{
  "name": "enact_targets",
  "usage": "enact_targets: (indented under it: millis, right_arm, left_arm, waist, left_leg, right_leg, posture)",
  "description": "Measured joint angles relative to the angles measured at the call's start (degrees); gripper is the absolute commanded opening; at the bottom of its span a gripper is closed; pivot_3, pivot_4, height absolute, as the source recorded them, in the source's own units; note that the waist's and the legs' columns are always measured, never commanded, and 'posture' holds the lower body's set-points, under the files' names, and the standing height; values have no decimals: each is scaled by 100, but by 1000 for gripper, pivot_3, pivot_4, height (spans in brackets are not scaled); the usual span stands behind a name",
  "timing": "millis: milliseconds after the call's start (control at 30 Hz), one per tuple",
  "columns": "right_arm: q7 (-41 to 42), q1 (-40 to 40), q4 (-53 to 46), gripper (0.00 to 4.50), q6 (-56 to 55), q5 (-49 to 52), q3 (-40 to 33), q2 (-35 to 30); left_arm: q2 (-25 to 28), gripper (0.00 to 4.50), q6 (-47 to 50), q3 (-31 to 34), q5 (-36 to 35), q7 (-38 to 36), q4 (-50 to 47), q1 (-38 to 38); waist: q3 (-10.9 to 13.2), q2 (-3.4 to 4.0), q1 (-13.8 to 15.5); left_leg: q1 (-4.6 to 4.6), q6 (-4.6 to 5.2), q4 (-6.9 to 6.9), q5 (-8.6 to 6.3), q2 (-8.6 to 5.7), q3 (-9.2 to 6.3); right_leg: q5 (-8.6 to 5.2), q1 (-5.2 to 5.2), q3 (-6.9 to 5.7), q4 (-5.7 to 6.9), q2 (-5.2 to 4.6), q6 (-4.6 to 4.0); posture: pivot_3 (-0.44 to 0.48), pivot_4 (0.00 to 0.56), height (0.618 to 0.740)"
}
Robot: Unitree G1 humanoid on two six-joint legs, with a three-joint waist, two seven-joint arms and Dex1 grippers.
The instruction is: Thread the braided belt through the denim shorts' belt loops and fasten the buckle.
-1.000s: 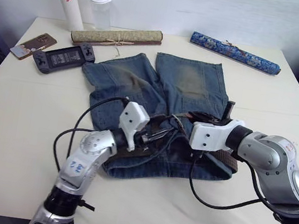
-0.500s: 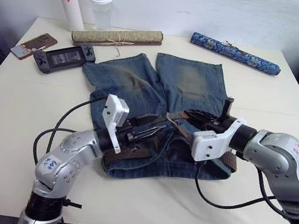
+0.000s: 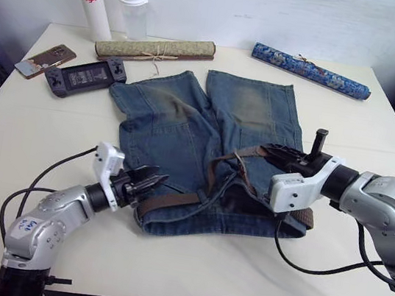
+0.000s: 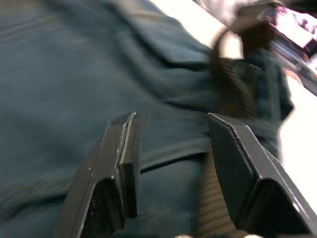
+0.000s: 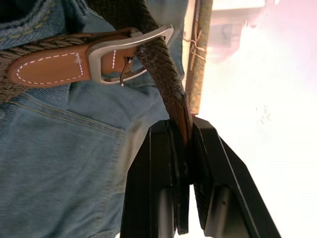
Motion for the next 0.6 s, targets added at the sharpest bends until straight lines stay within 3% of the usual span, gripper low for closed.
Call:
enact_targets:
  millis: [100, 400, 600]
  right_arm:
    - [3, 29, -89, 0, -7, 23, 0, 34]
    - [4, 225, -191, 0, -63, 126, -69, 45]
    - [36, 282, -161, 0, -234, 494, -719, -261]
  left_arm:
    - [104, 2354, -140, -32, 162, 1, 302, -113]
    - [567, 2354, -1769, -1341, 2169, -65, 1059, -519]
    - [813, 2354, -2380, -1551, 2561, -328, 1263, -477]
  waist:
    - [0, 0, 0]
    - [0, 1, 13]
    - [-10, 15, -11]
  left_leg:
    - [0, 0, -1, 0, 0, 1]
    - [2, 0, -1, 0, -1, 8]
    - [23, 1, -8, -1, 3, 26]
  right_leg:
    - [0, 0, 0, 1, 1, 0]
    - [0, -5, -4, 8, 3, 0]
    - [0, -2, -4, 15, 1, 0]
  posture:
    - [0, 150, 717]
    - [0, 150, 717]
    - [0, 150, 717]
